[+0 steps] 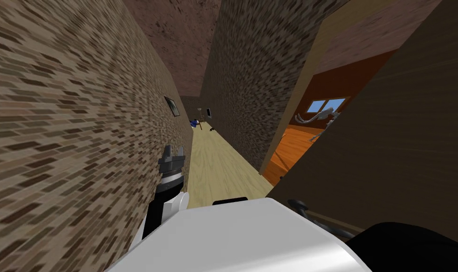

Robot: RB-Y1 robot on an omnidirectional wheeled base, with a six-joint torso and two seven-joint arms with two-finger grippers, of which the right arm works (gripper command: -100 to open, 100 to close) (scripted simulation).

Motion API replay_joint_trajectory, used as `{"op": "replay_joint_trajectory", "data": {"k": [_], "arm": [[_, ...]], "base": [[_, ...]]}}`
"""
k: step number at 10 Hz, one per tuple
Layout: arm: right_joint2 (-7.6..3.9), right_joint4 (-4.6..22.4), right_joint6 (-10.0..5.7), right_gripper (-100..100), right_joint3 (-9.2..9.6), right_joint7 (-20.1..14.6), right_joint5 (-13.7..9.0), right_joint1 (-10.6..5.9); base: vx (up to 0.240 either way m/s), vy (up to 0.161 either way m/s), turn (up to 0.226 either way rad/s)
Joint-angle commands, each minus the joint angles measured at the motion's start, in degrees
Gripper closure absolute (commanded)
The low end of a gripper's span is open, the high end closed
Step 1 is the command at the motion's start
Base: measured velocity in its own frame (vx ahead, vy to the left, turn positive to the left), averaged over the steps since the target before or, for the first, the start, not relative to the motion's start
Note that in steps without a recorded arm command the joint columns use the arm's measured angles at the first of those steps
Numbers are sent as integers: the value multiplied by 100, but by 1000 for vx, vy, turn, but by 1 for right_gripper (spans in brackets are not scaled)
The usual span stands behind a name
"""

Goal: Pull the door open

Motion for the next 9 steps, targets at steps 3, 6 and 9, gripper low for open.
{"op": "replay_joint_trajectory", "data": {"k": [3,6,9], "arm": [[124,-53,-131,100,48,79,46,38],[160,-54,-311,100,30,126,40,36],[187,-57,-476,100,17,163,35,35]], "base": [[-162,-21,41],[-159,-8,-5],[-204,-25,-12]]}}
